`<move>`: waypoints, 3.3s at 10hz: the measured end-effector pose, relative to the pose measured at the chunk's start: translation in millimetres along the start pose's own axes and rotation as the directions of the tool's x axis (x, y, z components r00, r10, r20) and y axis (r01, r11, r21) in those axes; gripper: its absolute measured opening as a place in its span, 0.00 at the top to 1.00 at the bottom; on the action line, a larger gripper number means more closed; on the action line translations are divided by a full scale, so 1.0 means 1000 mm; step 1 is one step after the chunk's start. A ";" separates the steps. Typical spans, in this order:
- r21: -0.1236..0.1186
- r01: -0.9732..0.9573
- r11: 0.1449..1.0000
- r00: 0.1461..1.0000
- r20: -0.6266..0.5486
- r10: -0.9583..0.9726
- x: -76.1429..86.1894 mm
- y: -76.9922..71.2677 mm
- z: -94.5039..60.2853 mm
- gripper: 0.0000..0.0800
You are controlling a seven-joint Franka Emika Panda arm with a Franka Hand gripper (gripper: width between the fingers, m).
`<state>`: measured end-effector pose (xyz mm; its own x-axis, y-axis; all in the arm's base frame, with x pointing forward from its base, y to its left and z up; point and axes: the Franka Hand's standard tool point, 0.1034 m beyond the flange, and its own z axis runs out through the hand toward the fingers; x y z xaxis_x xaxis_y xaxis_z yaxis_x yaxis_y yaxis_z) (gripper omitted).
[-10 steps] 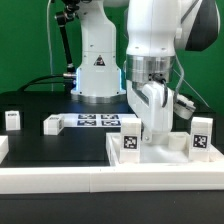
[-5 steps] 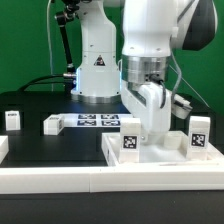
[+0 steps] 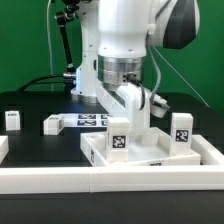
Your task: Assemble square table
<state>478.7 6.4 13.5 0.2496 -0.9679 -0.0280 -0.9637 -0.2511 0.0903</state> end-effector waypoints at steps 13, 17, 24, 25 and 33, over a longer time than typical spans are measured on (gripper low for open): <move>-0.002 0.600 0.800 0.799 -0.054 -0.599 0.034 0.004 -0.005 0.91; -0.014 0.743 0.669 0.668 -0.061 -0.742 0.039 0.004 -0.005 0.91; -0.070 0.939 0.336 0.333 -0.046 -0.942 0.041 0.002 -0.006 0.92; -0.073 0.952 0.298 0.295 -0.044 -0.954 0.042 0.002 -0.006 0.92; -0.124 0.945 -0.301 -0.294 0.073 -0.953 0.045 -0.018 -0.014 0.92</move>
Offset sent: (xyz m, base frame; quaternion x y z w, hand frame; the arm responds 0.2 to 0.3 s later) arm 0.0000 0.0000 0.0000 0.0000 0.0000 -0.1938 0.9810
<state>508.9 -32.3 24.6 0.8381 0.5244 -0.1505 0.5382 -0.8399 0.0703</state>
